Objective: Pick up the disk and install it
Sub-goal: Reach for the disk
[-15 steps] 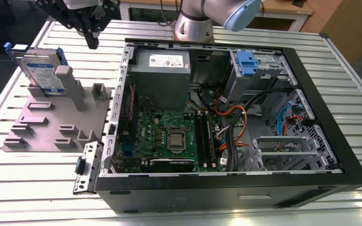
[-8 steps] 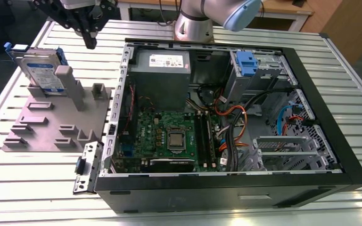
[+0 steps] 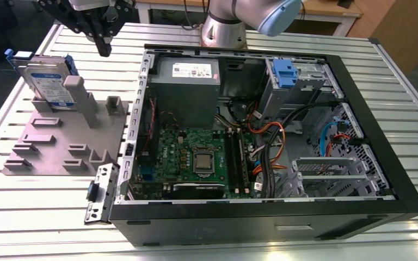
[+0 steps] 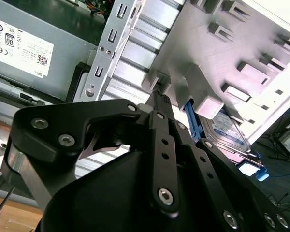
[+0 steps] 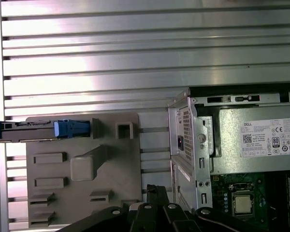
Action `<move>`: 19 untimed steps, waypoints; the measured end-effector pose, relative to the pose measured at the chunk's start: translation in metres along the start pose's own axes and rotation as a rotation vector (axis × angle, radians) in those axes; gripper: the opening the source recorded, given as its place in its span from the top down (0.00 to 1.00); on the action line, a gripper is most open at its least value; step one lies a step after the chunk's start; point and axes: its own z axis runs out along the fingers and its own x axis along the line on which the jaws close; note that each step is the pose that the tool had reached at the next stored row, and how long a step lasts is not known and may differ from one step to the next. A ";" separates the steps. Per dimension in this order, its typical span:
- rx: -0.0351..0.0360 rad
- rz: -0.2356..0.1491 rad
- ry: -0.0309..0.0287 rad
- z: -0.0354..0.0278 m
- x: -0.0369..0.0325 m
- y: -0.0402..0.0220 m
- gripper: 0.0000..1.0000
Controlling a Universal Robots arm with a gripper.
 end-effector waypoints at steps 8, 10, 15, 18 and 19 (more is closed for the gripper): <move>-0.0001 0.000 0.0000 -0.0001 0.0045 -0.0003 0.89; 0.0000 0.000 0.0000 -0.0002 0.0064 -0.0005 0.89; -0.0001 0.000 0.0000 -0.0002 0.0117 -0.0009 0.89; -0.0001 0.000 0.0000 -0.0002 0.0159 -0.0011 0.89; 0.0000 0.000 0.0000 -0.0003 0.0178 -0.0011 0.89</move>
